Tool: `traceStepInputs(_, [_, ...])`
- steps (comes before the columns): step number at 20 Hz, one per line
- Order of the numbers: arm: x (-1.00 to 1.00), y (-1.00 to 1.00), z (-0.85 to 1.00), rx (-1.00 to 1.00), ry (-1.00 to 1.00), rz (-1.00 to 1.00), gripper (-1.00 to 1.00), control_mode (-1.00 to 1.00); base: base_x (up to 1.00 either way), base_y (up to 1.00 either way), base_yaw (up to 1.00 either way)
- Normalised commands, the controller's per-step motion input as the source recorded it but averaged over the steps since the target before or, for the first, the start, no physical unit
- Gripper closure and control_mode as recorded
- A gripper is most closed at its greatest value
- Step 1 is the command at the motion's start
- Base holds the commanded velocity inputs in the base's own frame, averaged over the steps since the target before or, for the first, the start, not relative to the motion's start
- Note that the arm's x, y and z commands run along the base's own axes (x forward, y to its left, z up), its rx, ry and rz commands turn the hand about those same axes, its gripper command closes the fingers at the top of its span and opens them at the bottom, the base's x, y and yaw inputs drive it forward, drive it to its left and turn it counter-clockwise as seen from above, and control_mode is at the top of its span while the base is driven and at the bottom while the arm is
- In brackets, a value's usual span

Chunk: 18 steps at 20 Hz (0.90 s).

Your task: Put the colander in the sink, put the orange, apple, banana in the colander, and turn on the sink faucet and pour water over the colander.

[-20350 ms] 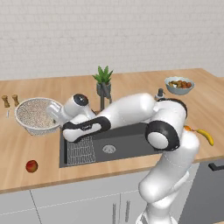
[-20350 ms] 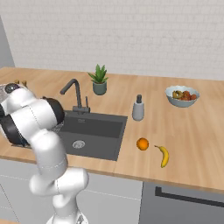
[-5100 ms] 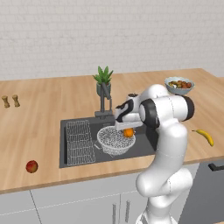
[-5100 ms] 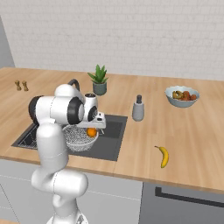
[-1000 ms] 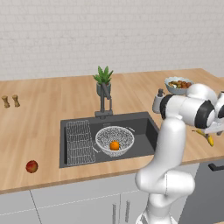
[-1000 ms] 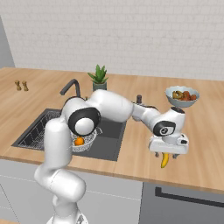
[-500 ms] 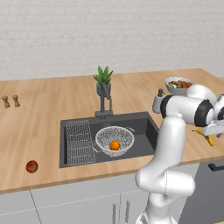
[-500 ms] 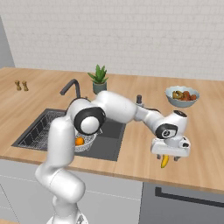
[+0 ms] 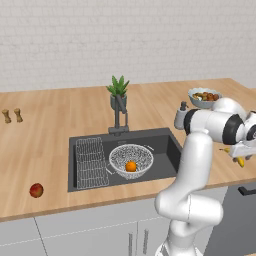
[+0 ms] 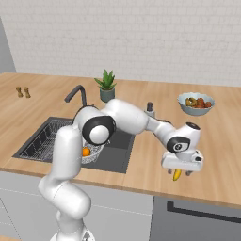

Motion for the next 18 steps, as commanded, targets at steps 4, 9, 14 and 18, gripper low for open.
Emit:
traceStepInputs(4, [0.06, 0.08, -0.14, 0.00, 0.00, 0.00, 1.00, -1.00, 0.00, 0.00, 0.00])
traceStepInputs(9, [0.01, 0.08, -0.05, 0.00, -0.01, 0.00, 1.00, -1.00, 0.00, 0.00, 0.00])
traceStepInputs(14, [0.00, 0.21, 0.02, 0.00, -0.04, 0.01, 1.00, -1.00, 0.00, 0.00, 0.00])
traceStepInputs(18, [-0.03, 0.47, 0.06, 0.00, 0.01, 0.00, 1.00, -1.00, 0.00, 0.00, 0.00])
